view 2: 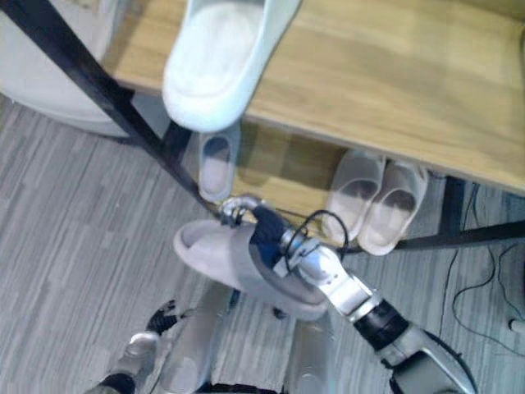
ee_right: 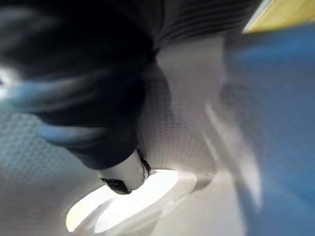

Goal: Organize the slippers on the shoe rack

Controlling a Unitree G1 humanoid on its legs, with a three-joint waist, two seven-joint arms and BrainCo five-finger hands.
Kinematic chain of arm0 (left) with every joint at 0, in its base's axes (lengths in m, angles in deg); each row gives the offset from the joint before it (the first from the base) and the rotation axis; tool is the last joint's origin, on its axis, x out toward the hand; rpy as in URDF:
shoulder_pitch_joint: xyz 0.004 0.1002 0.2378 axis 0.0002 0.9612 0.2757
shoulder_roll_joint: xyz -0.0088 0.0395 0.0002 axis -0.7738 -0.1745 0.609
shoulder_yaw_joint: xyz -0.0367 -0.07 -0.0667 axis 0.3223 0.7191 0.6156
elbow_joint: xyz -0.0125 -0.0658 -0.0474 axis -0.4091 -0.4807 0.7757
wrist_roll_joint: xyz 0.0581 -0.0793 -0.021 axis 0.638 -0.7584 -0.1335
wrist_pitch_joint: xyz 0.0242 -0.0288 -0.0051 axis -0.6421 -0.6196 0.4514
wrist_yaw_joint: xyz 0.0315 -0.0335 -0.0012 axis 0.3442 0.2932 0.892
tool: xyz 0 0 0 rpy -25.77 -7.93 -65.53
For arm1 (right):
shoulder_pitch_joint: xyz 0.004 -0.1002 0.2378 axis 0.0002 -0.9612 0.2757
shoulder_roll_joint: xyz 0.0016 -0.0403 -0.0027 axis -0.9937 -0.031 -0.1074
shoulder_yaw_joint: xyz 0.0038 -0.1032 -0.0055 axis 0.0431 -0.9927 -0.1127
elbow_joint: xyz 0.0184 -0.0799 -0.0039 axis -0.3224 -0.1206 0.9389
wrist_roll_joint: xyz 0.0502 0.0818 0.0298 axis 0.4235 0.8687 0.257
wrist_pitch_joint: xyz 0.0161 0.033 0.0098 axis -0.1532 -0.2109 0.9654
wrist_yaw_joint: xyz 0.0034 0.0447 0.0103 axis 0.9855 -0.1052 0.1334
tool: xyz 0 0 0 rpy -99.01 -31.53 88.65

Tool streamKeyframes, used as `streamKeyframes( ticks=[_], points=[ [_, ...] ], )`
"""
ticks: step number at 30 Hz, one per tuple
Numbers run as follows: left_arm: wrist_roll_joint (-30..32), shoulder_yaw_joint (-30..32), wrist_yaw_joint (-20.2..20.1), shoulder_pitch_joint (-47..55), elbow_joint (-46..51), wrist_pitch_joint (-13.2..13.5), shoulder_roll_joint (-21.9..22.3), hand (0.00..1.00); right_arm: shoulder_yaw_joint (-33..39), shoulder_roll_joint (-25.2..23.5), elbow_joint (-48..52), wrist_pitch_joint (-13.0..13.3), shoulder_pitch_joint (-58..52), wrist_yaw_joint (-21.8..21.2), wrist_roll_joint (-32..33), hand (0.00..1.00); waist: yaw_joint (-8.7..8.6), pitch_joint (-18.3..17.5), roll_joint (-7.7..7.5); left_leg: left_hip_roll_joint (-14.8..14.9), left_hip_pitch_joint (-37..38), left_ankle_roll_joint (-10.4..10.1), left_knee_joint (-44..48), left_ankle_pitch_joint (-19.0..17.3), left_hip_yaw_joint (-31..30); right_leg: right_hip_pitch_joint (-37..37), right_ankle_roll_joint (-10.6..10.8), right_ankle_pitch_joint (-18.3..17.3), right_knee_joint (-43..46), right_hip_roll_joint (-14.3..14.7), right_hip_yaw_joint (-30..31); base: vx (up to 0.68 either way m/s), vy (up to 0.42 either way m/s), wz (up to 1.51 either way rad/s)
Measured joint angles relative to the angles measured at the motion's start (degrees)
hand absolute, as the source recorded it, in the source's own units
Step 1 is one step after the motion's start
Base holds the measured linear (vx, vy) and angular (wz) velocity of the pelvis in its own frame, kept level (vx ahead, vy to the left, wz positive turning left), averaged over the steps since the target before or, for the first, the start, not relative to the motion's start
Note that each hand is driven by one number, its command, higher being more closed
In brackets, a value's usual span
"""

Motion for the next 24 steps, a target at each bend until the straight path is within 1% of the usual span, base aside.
streamKeyframes(
  ticks=[1,3,4,5,6,7,10,11,12,14,15,17,21,23,24],
  points=[
    [-0.07,0.06,0.05,-0.09,0.01,0.0,0.03,0.0,0.35,-0.04,-0.06,-0.04,0.24,0.15,0.0,1.0,0.0,0.17,-0.03,0.0,-0.37,-0.02,0.35,-0.11,-0.01,-0.35,-0.11,-0.15,0.43,-0.05,-0.02,-0.05,-0.019,0.07],
    [-1.02,2.65,0.35,-0.38,1.24,-0.01,1.1,0.0,3.14,-0.71,-1.12,-0.27,2.39,2.09,-0.06,1.0,0.14,1.11,-0.21,0.01,-4.97,-0.3,4.39,-1.06,0.03,-5.06,-0.11,-1.52,4.56,-0.46,0.11,-0.07,-0.016,0.0],
    [-1.05,3.11,0.35,-0.38,1.46,-0.02,1.32,0.0,3.45,-0.78,-1.15,-0.4,2.62,2.52,-0.09,1.0,0.19,1.12,-0.22,0.04,-5.88,-0.36,5.14,-1.25,0.04,-5.89,-0.17,-1.83,5.25,-0.47,0.14,-0.13,-0.027,-0.07],
    [-1.16,4.47,0.47,-0.38,2.38,-0.1,2.11,0.0,5.09,-1.29,-1.14,-0.54,2.77,3.75,-0.29,1.0,0.52,1.45,-0.44,0.12,-8.22,-0.42,7.22,-1.77,0.28,-8.56,-0.28,-2.34,7.54,-0.57,0.56,-0.08,-0.016,-0.07],
    [-1.19,4.71,0.5,-0.37,2.64,-0.12,2.21,0.0,5.46,-1.45,-1.14,-0.69,2.8,4.04,-0.39,1.0,0.58,1.6,-0.59,0.15,-8.71,-0.33,7.6,-1.92,0.39,-9.11,-0.36,-2.43,8.02,-0.6,0.7,-0.11,-0.028,-0.11],
    [-1.45,5.63,0.48,-0.35,3.39,-0.17,2.34,0.0,6.48,-2.03,-1.13,-0.81,2.8,4.6,-0.66,1.0,0.86,1.91,-1.07,0.26,-9.77,-0.43,8.28,-2.09,0.8,-10.55,-0.45,-2.62,9.07,-0.73,1.11,-0.07,-0.027,-0.09],
    [-1.51,7.24,0.77,-0.37,5.72,-0.39,3.06,0.0,9.95,-3.33,-1.05,-1.06,3.04,6.86,-2.24,1.0,1.62,2.33,-1.34,1.24,-13.3,-0.74,10.05,-2.3,0.86,-13.89,-0.7,-2.89,10.57,-1.01,0.3,-0.07,-0.027,-0.13],
    [-1.57,8.26,1.0,-0.43,6.71,-0.54,3.54,0.0,12.54,-3.69,-1.0,-1.46,3.12,8.16,-2.26,1.0,1.99,2.41,-1.42,1.54,-15.04,-0.82,10.73,-2.3,0.8,-15.43,-0.75,-2.91,11.29,-1.76,-0.55,-0.05,-0.024,-0.07],
    [-1.57,8.31,1.07,-0.43,6.9,-0.6,3.66,0.0,13.15,-3.76,-1.0,-1.55,3.14,8.46,-2.27,1.0,2.03,2.42,-1.42,1.64,-15.42,-0.86,10.92,-2.27,0.81,-15.73,-0.77,-2.93,11.5,-1.88,-0.69,-0.03,-0.022,0.01],
    [-1.67,8.81,1.5,-0.41,7.36,-0.84,4.09,0.0,16.78,-4.97,-1.0,-2.47,3.23,11.06,-2.39,1.0,2.39,2.45,-1.45,1.9,-16.88,-1.25,12.06,-2.39,0.78,-17.08,-1.19,-3.39,13.07,-2.18,-0.92,-0.02,-0.034,0.07],
    [-1.69,8.81,1.52,-0.42,7.42,-0.85,4.12,0.0,17.27,-5.16,-0.97,-2.64,3.29,11.57,-2.42,1.0,2.44,2.45,-1.46,1.89,-17.02,-1.29,12.18,-2.41,0.78,-17.26,-1.17,-3.5,13.28,-2.21,-0.88,-0.01,-0.043,0.08],
    [-2.21,8.83,1.96,-0.35,8.32,-0.89,4.39,0.0,20.88,-6.94,-0.95,-4.36,4.58,15.34,-4.83,1.0,2.87,2.47,-1.49,1.88,-18.47,-1.5,13.14,-2.49,0.78,-18.82,-1.74,-3.98,14.65,-2.69,-1.03,-0.01,-0.03,0.05],
    [-2.71,8.87,2.76,-0.35,9.99,-0.92,4.57,0.0,25.61,-10.27,-1.06,-7.3,6.66,20.01,-8.25,1.0,3.15,2.47,-1.5,1.89,-20.33,-2.07,14.53,-2.75,0.38,-20.71,-2.03,-4.47,16.19,-2.75,-1.18,0.0,-0.006,0.01],
    [-2.71,9.87,3.1,-0.35,10.15,-0.93,4.77,0.0,27.56,-12.2,-1.34,-10.05,7.69,22.97,-11.27,1.0,3.16,2.47,-1.5,1.89,-20.9,-2.39,15.19,-2.86,0.01,-21.1,-2.29,-4.74,16.81,-2.77,-1.46,0.0,0.0,0.0],
    [-2.71,10.13,3.16,-0.38,10.21,-0.95,4.87,0.0,28.01,-12.63,-1.53,-10.8,8.1,23.83,-11.55,1.0,3.16,2.47,-1.5,1.88,-21.1,-2.41,15.25,-2.86,-0.09,-21.23,-2.31,-4.75,16.87,-2.79,-1.56,0.0,0.0,0.0]
  ],
)
